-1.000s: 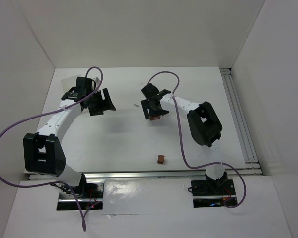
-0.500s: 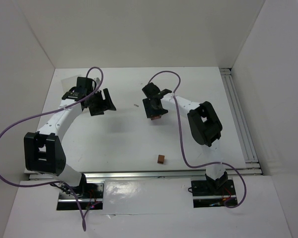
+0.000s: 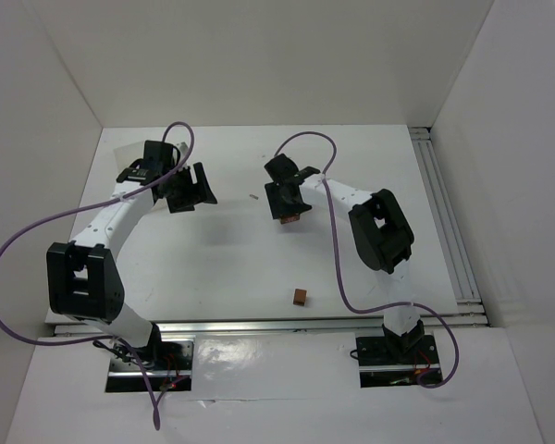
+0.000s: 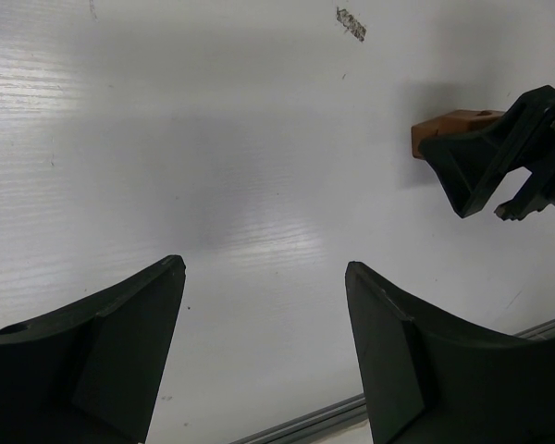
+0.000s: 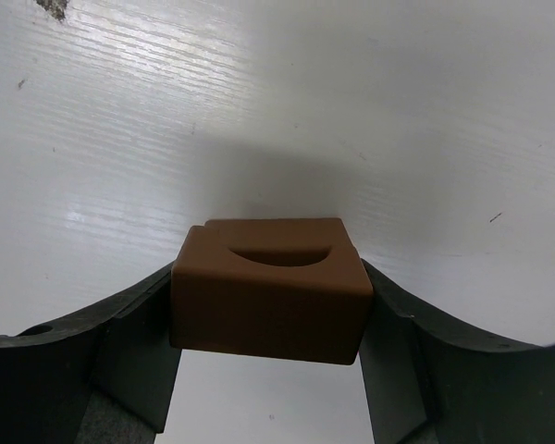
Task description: Build the wood block tower
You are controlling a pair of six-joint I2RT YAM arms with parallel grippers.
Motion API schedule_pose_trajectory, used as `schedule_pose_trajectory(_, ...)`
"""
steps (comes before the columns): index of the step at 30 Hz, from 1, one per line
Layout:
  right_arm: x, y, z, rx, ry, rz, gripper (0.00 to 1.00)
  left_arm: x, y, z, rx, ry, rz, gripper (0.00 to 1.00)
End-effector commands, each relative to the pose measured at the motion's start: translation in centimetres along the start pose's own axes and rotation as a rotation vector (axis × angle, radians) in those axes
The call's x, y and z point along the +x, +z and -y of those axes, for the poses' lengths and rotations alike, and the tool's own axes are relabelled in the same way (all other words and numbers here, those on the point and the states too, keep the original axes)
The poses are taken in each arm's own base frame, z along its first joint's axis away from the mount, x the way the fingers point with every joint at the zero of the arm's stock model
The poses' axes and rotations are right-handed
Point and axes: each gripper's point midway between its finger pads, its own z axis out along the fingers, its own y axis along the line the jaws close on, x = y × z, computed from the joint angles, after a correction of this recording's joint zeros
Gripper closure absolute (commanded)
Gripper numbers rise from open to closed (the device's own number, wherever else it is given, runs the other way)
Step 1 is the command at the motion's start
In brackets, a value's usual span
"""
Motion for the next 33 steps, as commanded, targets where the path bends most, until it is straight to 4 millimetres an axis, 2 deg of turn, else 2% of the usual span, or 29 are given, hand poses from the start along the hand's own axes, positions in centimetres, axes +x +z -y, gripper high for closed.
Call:
schedule_pose_trajectory(1,-1.3,-0.1,-0.3,-0.026,0.009,0.044,0.32,-1.5,-0.6,0.8,0.026,0.022,0.036,0.18)
schedule_pose_trajectory(7,-0.9,0.3,-0.1,-0.010,0.005,0.030,0.32,-1.3,-0.4,0.8,0.031,0.019,0.025,0.18)
schedule_pose_trajectory(10,-1.3,-0.6,0.1,-0.006,0.009,0.049,0.32,-1.3,-0.4,0.8,0.031,0.019,0.025,0.18)
schedule_pose_trajectory(12,-1.2,-0.8,0.2,-0.006,0.009,0.049,0.27,-1.6,-0.5,0.9,0.034,0.022,0.033,0.18)
schedule_pose_trajectory(19,-1.2,-0.8,0.3,-0.006,0.000,0.049,0.22,-1.5,-0.2,0.8,0.031,0.010,0.025,0.18)
schedule_pose_trajectory(20,-1.2,-0.8,0.3,-0.006,0.000,0.049,0.17,-1.5,-0.2,0.8,0.031,0.010,0.025,0.18)
schedule_pose_trajectory(22,-1.1,-1.1,0.4,-0.006,0.000,0.050,0.16,-1.5,-0.2,0.8,0.031,0.010,0.025,0.18)
schedule_pose_trajectory(26,-1.3,-1.5,0.6,0.003,0.001,0.055,0.06,-1.3,-0.3,0.8,0.028,0.007,0.016,0.18)
schedule_pose_trajectory(29,-2.2,-2.3,0.7,0.006,0.007,0.084,0.00,-1.3,-0.3,0.8,0.028,0.007,0.016,0.18)
schedule_pose_trajectory(31,-2.0,-2.3,0.9,0.018,0.015,0.078,0.00,-1.3,-0.3,0.8,0.028,0.007,0.016,0.18)
schedule_pose_trajectory(33,-2.7,-2.9,1.0,0.023,0.020,0.100,0.00,-1.3,-0.3,0.8,0.028,0.007,0.016,0.18)
